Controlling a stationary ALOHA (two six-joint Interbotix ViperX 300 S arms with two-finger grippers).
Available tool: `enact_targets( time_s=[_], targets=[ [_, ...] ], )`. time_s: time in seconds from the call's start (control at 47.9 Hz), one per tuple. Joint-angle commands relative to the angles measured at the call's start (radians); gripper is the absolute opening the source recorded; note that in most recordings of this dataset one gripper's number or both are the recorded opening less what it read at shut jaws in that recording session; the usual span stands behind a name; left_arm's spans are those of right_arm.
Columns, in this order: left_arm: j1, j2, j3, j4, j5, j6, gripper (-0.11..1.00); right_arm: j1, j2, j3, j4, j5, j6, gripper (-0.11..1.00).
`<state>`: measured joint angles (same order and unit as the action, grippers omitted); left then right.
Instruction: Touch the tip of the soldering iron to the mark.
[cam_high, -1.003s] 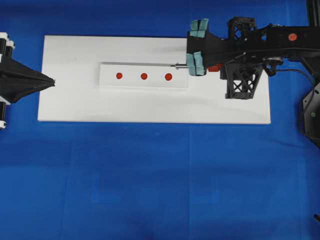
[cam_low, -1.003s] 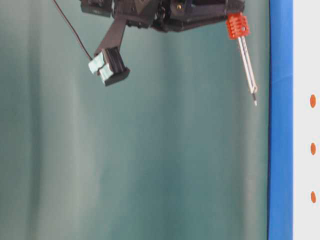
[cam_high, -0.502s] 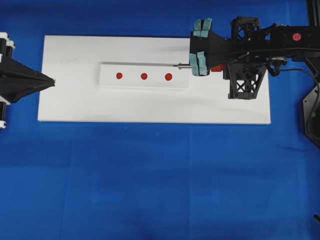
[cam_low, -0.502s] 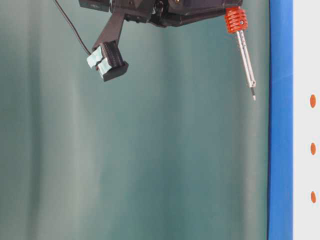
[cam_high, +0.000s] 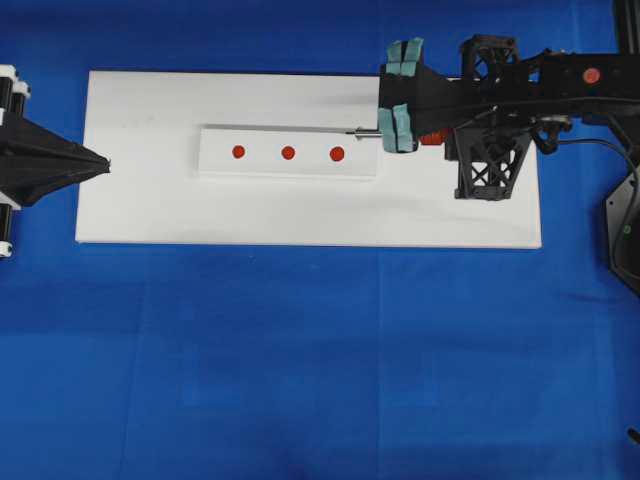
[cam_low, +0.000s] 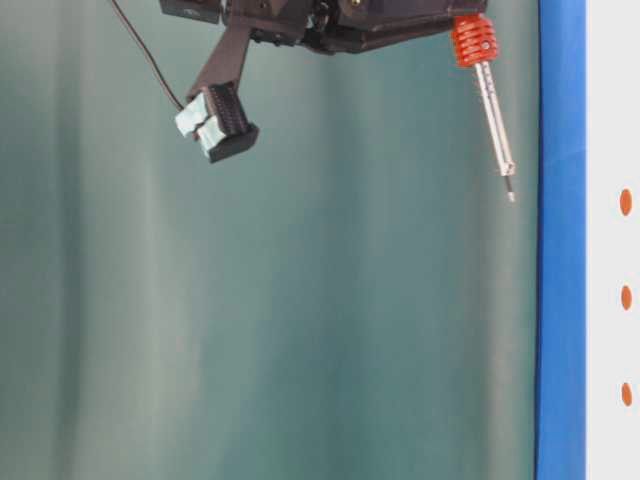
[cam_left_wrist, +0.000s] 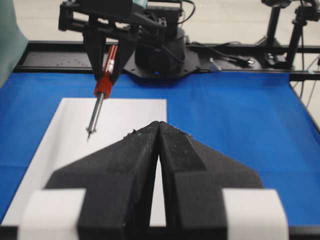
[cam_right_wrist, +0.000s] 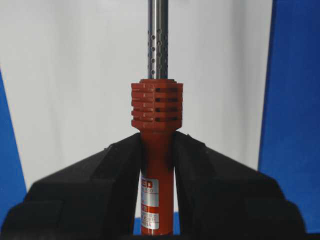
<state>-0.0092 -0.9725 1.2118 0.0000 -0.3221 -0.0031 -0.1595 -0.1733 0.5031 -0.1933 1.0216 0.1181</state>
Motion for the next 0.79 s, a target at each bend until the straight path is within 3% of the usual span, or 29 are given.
enact_targets(
  time_s=[0.0, 0.355, 0.773],
  targets=[
    [-0.002, 0.008, -0.008, 0.002, -0.009, 0.002, 0.00, 0.002, 0.011, -0.005, 0.005, -0.021, 0.002, 0.06],
    [-0.002, 0.009, -0.008, 0.002, -0.009, 0.003, 0.00, -0.008, 0.127, 0.006, 0.011, -0.084, -0.006, 0.06],
    [-0.002, 0.009, -0.008, 0.003, -0.009, 0.003, 0.00, -0.018, 0.155, 0.011, 0.011, -0.112, -0.009, 0.06]
  ],
)
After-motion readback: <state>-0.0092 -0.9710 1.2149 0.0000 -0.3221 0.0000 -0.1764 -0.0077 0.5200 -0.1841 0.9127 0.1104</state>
